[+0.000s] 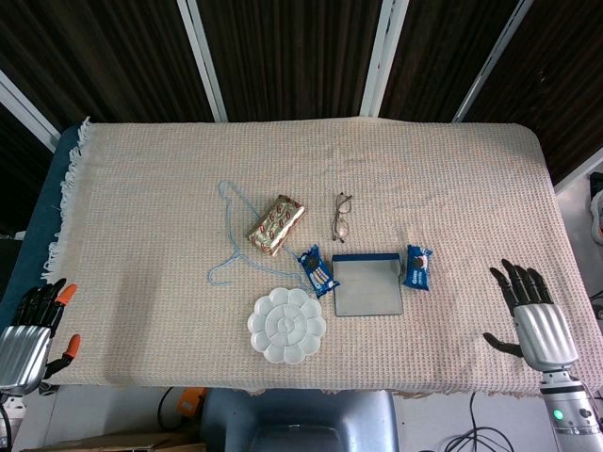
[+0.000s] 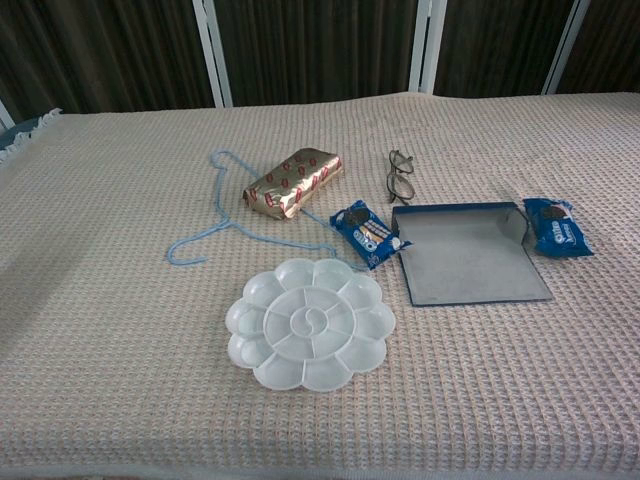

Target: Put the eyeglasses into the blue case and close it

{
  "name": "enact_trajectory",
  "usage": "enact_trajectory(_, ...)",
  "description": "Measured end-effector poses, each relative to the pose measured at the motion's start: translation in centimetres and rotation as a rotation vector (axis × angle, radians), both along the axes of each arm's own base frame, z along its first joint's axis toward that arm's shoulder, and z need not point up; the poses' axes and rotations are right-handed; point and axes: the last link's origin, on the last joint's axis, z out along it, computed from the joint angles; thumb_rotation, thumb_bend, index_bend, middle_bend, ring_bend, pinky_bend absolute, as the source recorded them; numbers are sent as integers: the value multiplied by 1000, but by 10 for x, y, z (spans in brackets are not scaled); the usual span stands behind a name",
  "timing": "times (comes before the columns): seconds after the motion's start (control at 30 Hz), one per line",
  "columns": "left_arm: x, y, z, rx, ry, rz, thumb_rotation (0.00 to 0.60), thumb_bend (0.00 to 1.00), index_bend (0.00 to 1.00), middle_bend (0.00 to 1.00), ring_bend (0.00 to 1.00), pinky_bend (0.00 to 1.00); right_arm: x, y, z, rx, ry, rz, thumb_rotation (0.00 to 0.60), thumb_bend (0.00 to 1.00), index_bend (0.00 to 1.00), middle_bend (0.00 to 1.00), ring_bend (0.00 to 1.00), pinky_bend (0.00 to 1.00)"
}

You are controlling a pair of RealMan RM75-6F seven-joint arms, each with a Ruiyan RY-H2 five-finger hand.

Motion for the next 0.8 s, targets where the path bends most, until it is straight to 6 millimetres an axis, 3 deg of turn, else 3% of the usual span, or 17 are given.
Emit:
enact_trajectory(0.27,1,3,-3,-13,1,5,600,402,0,0,0,23,-5,-6,3,3,-4,-16,600,195,10,0,0,16)
enact_trajectory(0.43,-1,9,-3,-17,-7,16,600,402,0,0,0,24,-10,-31,4,1,29,-14,600,194,26,0,0,16)
enact_trajectory(0.57,-2,14,-3,-12,-5,29,600,403,0,0,0,23,-7,-71,3,25,70,-2,600,195,69,0,0,16)
enact_trajectory(0.8,-4,18,-1,-5,-20,41,600,402,0,0,0,24,24,-167,-11,72,255,76,600,195,103,0,0,16)
